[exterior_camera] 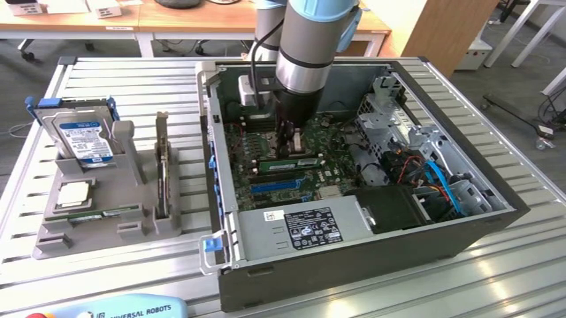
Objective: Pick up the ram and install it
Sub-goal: 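Press down the ram until it locks into place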
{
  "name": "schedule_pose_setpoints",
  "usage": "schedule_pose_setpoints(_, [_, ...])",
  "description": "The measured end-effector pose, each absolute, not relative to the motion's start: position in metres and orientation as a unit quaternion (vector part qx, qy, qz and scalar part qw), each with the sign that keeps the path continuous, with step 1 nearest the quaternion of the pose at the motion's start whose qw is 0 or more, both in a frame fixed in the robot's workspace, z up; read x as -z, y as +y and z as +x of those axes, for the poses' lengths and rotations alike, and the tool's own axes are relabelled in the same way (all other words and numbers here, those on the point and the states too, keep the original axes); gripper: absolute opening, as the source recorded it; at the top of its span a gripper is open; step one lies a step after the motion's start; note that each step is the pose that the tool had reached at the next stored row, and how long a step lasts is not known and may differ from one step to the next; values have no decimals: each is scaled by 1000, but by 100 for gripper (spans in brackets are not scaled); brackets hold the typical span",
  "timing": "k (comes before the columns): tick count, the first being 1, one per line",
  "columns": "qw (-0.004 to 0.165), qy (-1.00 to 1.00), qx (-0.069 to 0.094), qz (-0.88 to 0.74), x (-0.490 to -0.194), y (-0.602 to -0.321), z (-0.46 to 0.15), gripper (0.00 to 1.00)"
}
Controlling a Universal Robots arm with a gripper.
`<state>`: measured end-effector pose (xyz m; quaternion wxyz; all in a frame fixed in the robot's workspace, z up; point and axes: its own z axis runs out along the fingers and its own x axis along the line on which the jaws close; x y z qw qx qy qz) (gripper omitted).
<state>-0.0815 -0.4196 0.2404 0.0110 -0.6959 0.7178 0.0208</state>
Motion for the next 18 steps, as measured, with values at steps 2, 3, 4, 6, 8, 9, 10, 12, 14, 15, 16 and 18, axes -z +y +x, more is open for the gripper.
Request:
schedule_pose_setpoints(2, [11,718,-21,-696,-239,-420,-81,10])
schedule_pose_setpoints(3, [11,718,-21,-696,-238,-420,-81,10])
schedule_pose_setpoints(4, [11,718,-21,-696,-238,-420,-81,10])
schedule_pose_setpoints(6, [11,718,-21,-696,-238,-420,-81,10])
schedule_pose_setpoints(8, [11,718,-21,-696,-238,-420,-81,10])
schedule_pose_setpoints(9, [11,718,-21,-696,-238,-420,-81,10])
schedule_pose_setpoints(10, [11,718,-21,-696,-237,-420,-81,10])
schedule_pose_setpoints(12, [11,718,-21,-696,-236,-420,-81,10])
schedule_pose_setpoints(14, [11,718,-21,-696,-235,-420,-81,10])
schedule_pose_setpoints(15, [11,718,-21,-696,-234,-420,-81,10])
schedule_pose_setpoints(16, [11,718,-21,-696,-234,-420,-81,10])
schedule_pose_setpoints(18, [11,718,-21,-696,-233,-420,-81,10])
